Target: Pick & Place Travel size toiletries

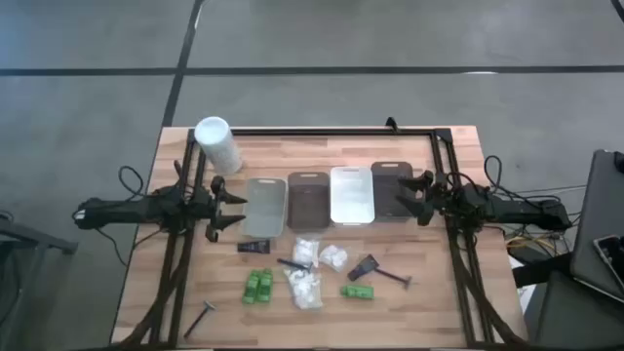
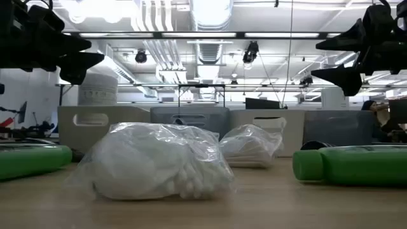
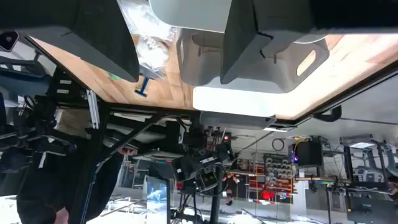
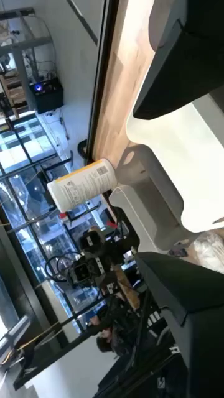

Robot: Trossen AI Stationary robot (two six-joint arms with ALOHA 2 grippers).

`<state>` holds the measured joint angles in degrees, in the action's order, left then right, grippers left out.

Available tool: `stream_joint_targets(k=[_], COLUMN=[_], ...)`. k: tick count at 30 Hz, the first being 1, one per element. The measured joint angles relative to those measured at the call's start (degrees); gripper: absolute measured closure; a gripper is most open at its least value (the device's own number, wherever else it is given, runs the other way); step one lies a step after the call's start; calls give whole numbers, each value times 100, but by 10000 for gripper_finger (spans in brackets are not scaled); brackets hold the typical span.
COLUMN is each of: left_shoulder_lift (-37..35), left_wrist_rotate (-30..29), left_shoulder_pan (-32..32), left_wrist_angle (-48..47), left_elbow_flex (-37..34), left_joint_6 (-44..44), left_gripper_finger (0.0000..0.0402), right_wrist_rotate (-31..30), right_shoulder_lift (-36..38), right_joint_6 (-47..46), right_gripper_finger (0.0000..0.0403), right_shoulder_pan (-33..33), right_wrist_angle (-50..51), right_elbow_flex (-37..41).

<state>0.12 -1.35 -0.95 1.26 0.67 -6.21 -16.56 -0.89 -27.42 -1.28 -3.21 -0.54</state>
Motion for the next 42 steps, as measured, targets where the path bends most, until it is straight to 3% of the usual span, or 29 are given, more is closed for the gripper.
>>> stream_joint_targets(k=[18,22,24,27,32,37,42], left_shoulder_lift=[-2,5,5,9,22,24,27], left_wrist_rotate=[-2,-299,-349,-351,-904,-1177,-1180], left_shoulder_pan=[2,9,9,9,9,9,9], left_wrist_angle=[2,435,861,1538,2443,3157,3502], left_elbow_flex=[0,-2,-2,-2,-2,-2,-2], left_joint_6=[21,507,24,-1525,-2346,-4272,-4369], left_gripper_finger=[172,172,172,172,172,172,172], right_wrist_rotate=[0,2,1,2,2,1,2], right_shoulder_lift=[-2,0,-1,-1,-2,-2,-2], right_joint_6=[1,0,1,1,2,1,2], right_gripper_finger=[39,39,39,39,39,39,39], right_shoulder_pan=[1,0,2,0,2,1,2], right_wrist_angle=[0,0,0,-1,0,0,0], right_elbow_flex=[-1,0,0,0,0,0,0])
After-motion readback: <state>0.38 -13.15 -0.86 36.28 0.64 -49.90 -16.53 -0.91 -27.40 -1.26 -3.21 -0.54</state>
